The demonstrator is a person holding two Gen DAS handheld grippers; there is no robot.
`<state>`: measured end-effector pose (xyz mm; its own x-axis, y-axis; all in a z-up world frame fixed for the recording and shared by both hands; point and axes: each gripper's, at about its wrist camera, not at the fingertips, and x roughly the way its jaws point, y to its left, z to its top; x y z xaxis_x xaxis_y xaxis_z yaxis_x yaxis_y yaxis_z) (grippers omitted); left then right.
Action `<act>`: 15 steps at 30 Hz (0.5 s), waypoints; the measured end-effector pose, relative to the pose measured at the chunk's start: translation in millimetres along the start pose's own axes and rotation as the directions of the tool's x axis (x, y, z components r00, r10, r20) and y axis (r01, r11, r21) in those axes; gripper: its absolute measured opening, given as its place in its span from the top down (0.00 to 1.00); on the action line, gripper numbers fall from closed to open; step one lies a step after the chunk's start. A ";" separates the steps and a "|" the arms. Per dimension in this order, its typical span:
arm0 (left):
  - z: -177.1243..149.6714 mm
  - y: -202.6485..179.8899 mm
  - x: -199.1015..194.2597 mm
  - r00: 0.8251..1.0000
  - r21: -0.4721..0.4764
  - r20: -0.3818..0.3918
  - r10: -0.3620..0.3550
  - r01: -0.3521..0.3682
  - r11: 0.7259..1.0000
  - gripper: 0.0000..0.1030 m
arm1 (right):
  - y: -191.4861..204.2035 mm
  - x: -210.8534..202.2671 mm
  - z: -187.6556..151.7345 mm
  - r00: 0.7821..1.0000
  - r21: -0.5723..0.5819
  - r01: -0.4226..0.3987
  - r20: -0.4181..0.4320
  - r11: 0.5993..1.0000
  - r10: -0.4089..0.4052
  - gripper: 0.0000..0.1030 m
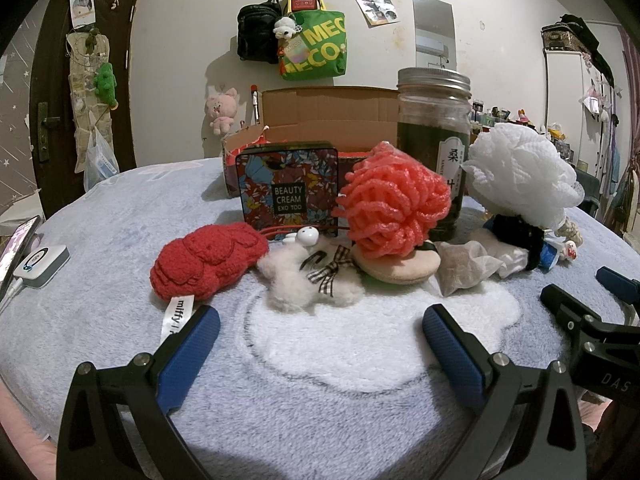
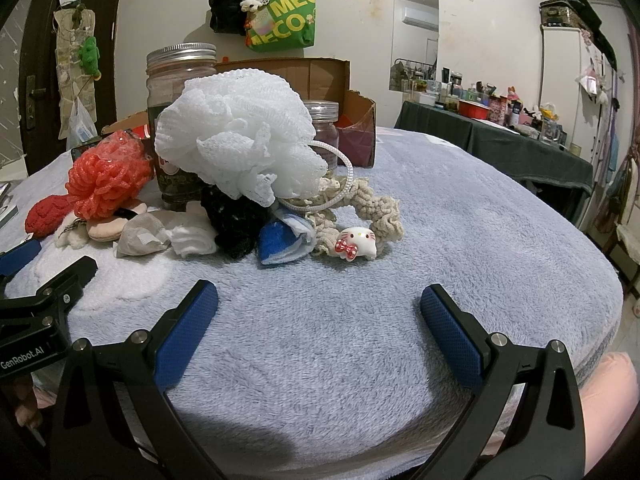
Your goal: Organize soft objects
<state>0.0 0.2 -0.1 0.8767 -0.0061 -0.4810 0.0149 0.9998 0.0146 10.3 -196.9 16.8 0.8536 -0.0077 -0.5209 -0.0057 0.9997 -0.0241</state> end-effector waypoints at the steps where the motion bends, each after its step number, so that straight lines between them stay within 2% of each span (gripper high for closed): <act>1: 0.0 0.1 0.0 1.000 0.000 0.000 0.000 0.000 1.000 0.00 | 0.1 -0.1 -0.1 1.000 -0.002 0.001 0.000 1.000 -0.001 0.00; 15: 1.7 -0.2 -2.2 1.000 0.001 -0.006 -0.012 0.012 1.000 0.00 | -0.5 1.3 0.8 1.000 0.003 -0.005 -0.001 1.000 0.005 0.00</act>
<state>-1.1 0.1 2.5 0.8738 -0.0176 -0.4860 0.0257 0.9996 0.0099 11.8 -197.4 16.9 0.8530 -0.0025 -0.5219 -0.0087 0.9998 -0.0191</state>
